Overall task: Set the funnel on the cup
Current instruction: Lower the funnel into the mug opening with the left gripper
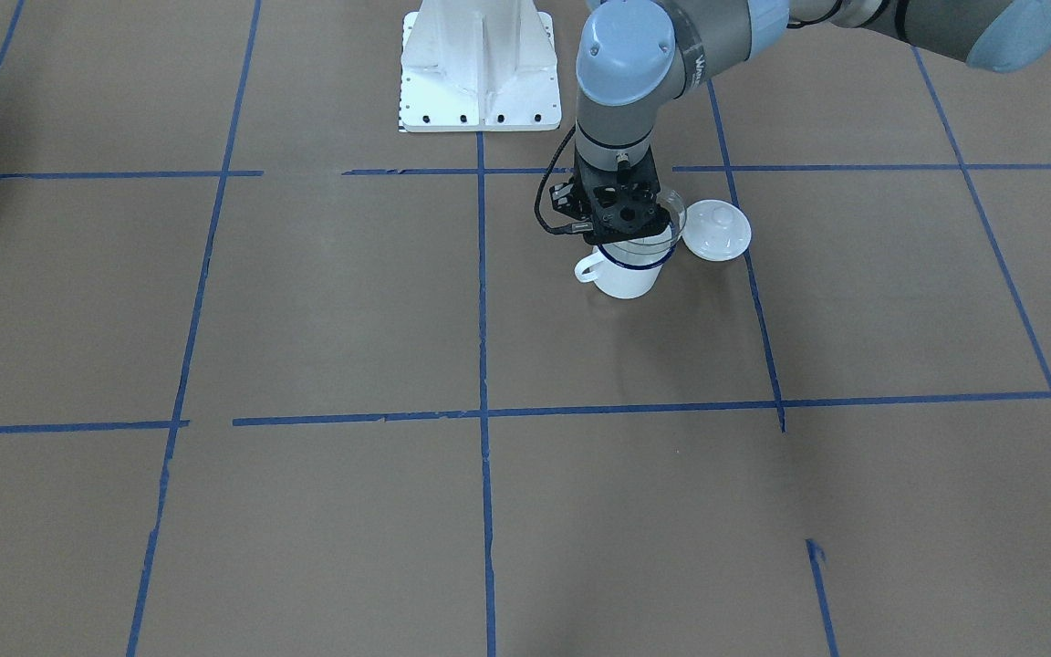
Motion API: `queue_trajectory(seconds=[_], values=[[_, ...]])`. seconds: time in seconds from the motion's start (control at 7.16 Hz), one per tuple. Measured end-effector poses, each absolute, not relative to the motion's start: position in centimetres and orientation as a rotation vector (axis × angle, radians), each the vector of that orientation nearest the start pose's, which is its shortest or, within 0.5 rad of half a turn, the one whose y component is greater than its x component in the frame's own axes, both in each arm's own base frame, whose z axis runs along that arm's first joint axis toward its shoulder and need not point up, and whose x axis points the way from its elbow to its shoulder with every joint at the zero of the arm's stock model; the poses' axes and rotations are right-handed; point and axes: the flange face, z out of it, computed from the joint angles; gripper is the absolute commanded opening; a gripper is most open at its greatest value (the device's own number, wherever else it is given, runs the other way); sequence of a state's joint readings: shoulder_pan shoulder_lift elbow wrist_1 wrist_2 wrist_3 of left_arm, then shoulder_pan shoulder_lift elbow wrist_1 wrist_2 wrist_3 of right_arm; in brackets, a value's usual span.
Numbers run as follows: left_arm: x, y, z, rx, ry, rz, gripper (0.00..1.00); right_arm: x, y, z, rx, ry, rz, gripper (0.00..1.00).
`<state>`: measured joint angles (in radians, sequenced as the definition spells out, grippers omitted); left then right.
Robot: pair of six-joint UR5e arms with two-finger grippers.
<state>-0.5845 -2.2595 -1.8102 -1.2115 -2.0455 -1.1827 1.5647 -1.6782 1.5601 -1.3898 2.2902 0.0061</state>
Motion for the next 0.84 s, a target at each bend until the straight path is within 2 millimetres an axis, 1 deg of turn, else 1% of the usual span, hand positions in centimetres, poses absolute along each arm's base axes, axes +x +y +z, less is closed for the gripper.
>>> queue_trajectory(seconds=[0.14, 0.28, 0.42, 0.56, 0.7, 0.84], values=[[48.7, -42.1, 19.9, -0.150, 0.708, -0.045, 0.31, 6.5, -44.9, 70.0, 0.056, -0.720, -0.023, 1.00], [49.0, -41.9, 20.1, -0.154, 0.705, -0.041, 0.40, 6.5, -44.9, 70.0, 0.056, -0.720, -0.023, 1.00], [49.1, -41.8, 20.5, -0.159, 0.699, -0.041, 0.47, 6.5, -44.9, 70.0, 0.056, -0.720, -0.023, 1.00], [49.2, -41.8, 21.0, -0.163, 0.693, -0.043, 0.99, 6.5, -44.9, 70.0, 0.056, -0.720, -0.023, 1.00], [49.1, -41.8, 21.3, -0.164, 0.690, -0.044, 1.00, 6.5, -44.9, 70.0, 0.056, -0.720, -0.023, 1.00], [48.8, -41.7, 21.0, -0.158, 0.697, -0.043, 1.00, 6.5, -44.9, 70.0, 0.056, -0.720, -0.023, 1.00]])
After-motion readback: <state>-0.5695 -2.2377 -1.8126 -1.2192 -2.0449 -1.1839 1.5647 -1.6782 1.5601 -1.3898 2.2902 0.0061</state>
